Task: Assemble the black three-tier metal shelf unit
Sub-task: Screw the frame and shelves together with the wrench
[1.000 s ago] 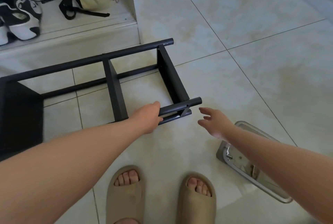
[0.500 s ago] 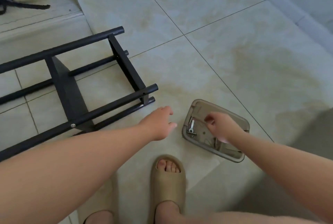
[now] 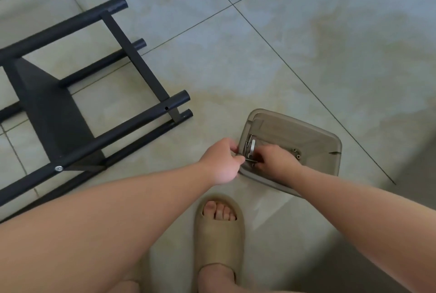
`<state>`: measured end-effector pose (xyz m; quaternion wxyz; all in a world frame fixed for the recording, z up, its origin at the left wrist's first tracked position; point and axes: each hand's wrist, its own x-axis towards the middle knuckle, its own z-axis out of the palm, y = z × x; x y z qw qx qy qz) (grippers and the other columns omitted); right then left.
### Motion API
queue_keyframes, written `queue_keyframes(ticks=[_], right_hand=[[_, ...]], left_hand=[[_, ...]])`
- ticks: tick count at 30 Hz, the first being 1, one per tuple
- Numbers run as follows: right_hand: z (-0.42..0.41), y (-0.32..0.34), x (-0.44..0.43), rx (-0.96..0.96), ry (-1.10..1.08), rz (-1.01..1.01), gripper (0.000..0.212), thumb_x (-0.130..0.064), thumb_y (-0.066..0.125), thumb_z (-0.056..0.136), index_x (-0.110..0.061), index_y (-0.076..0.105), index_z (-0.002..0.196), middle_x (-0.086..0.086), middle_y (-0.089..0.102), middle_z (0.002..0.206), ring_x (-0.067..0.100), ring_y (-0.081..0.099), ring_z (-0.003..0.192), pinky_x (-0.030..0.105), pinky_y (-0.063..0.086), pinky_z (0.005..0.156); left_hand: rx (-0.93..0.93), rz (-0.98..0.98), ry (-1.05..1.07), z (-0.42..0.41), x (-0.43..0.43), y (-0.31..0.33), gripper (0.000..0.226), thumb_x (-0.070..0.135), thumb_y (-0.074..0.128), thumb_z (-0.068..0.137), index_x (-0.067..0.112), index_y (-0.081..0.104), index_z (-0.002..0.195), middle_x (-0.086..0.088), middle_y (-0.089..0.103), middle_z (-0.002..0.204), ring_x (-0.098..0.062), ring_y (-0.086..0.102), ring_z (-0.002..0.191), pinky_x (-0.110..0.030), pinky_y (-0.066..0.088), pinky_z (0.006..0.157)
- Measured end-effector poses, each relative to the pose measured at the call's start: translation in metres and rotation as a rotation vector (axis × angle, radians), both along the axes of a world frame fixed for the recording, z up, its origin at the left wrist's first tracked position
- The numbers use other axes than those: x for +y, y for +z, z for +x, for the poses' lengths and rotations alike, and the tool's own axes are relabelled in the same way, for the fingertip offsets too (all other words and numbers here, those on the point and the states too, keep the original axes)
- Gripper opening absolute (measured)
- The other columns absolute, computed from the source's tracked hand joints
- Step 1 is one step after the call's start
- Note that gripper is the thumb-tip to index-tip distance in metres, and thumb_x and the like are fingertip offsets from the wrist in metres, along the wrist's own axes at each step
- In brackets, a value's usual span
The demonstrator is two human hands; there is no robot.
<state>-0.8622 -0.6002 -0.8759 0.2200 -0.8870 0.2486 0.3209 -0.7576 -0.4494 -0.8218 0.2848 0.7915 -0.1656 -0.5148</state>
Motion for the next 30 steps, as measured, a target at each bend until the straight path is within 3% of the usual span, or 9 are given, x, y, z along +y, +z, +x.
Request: queue_keyframes(ticks=[6,9,13,16,20,24,26,30], right_hand=[[0.004,-0.007,-0.002,0.029,0.076,-0.075,0.021,-0.022,0.056,0.095,-0.016,0.064,0.114,0.009,0.065,0.119,0.033,0.062,0.109,0.038,0.050,0.081],[0.003,0.001,-0.002,0.015,0.007,-0.070,0.019,-0.019,0.056,0.092,-0.014,0.064,0.109,0.010,0.065,0.115,0.035,0.063,0.105,0.036,0.048,0.079],[0.002,0.034,-0.010,-0.103,-0.220,-0.037,0.003,-0.010,0.055,0.088,-0.013,0.056,0.087,0.014,0.065,0.094,0.035,0.062,0.088,0.036,0.049,0.072],[0.008,0.072,-0.016,-0.191,-0.282,-0.043,0.006,-0.010,0.055,0.090,-0.010,0.061,0.090,0.008,0.064,0.088,0.029,0.061,0.083,0.031,0.048,0.068],[0.028,0.124,0.000,-0.387,-0.321,0.029,0.008,-0.008,0.057,0.092,-0.014,0.062,0.091,0.002,0.065,0.083,0.021,0.060,0.074,0.015,0.042,0.054],[0.060,0.152,0.039,-0.491,-0.385,0.190,0.007,-0.008,0.063,0.091,-0.015,0.064,0.089,0.006,0.074,0.076,0.031,0.067,0.071,0.038,0.057,0.067],[0.082,0.155,0.062,-0.506,-0.406,0.258,0.010,-0.009,0.066,0.090,-0.017,0.065,0.083,0.007,0.073,0.071,0.030,0.068,0.068,0.048,0.059,0.075],[0.117,0.152,0.104,-0.523,-0.441,0.371,0.016,-0.010,0.067,0.092,-0.019,0.066,0.078,0.007,0.066,0.069,0.025,0.063,0.066,0.054,0.060,0.079]], left_hand=[[0.065,-0.004,0.053,0.000,-0.001,0.002,0.018,0.024,0.059,0.098,0.019,0.052,0.114,-0.009,0.071,0.099,-0.015,0.071,0.068,-0.025,0.046,0.059],[0.109,0.000,0.088,-0.003,-0.001,0.003,0.018,0.022,0.060,0.097,0.020,0.051,0.113,-0.009,0.073,0.096,-0.018,0.074,0.075,-0.035,0.058,0.077],[0.163,0.014,0.081,-0.002,0.001,0.015,0.038,0.015,0.060,0.096,0.020,0.049,0.132,-0.010,0.070,0.107,-0.022,0.071,0.098,-0.040,0.056,0.092],[0.055,0.040,-0.024,0.013,0.006,0.037,0.050,0.012,0.056,0.097,0.018,0.042,0.144,-0.014,0.060,0.125,-0.030,0.062,0.108,-0.029,0.049,0.081],[-0.113,0.072,0.037,0.039,0.029,0.068,0.045,0.010,0.042,0.098,0.023,0.044,0.140,-0.017,0.055,0.125,-0.026,0.054,0.092,-0.030,0.041,0.075],[-0.330,0.022,0.060,0.069,0.061,0.095,0.034,0.014,0.044,0.100,0.020,0.050,0.132,-0.007,0.056,0.127,-0.025,0.055,0.106,-0.029,0.043,0.085],[-0.451,-0.003,0.111,0.088,0.077,0.102,0.026,0.017,0.047,0.099,0.019,0.054,0.124,-0.006,0.060,0.120,-0.026,0.057,0.103,-0.033,0.048,0.085],[-0.557,0.027,0.256,0.114,0.109,0.103,0.020,0.018,0.047,0.100,0.020,0.054,0.118,-0.001,0.059,0.110,-0.022,0.056,0.097,-0.034,0.046,0.079]])
